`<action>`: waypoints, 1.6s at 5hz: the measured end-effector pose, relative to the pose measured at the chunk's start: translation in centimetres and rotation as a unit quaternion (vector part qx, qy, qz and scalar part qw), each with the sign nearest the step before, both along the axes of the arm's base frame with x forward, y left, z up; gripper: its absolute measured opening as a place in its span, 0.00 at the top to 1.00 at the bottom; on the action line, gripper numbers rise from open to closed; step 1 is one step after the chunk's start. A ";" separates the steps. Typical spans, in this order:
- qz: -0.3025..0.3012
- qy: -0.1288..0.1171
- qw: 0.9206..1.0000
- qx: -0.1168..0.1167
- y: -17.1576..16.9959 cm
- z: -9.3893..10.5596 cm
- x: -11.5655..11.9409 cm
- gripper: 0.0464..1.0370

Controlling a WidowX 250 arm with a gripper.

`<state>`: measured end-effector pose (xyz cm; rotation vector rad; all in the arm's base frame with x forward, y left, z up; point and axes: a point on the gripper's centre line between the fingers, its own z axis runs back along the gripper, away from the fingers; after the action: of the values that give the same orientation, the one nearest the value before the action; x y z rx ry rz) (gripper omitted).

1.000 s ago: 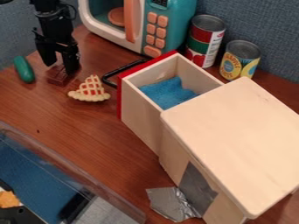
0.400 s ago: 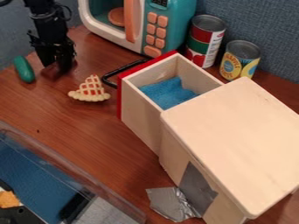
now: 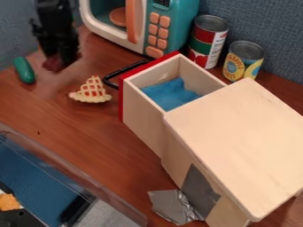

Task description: Move the brown chocolate into the drawer

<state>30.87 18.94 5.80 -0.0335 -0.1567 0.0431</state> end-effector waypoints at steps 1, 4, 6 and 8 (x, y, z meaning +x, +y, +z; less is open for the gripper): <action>-0.030 -0.013 0.999 -0.030 -4.1 3.4 0.1 0.47; -0.111 -0.006 0.989 -0.099 -15.4 8.5 -1.9 0.47; -0.120 0.015 0.988 -0.100 -18.0 5.2 -2.5 0.47; -0.112 0.029 0.988 -0.105 -19.6 2.8 -0.9 0.47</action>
<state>29.93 -0.69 8.60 -0.2594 -0.0895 -0.1644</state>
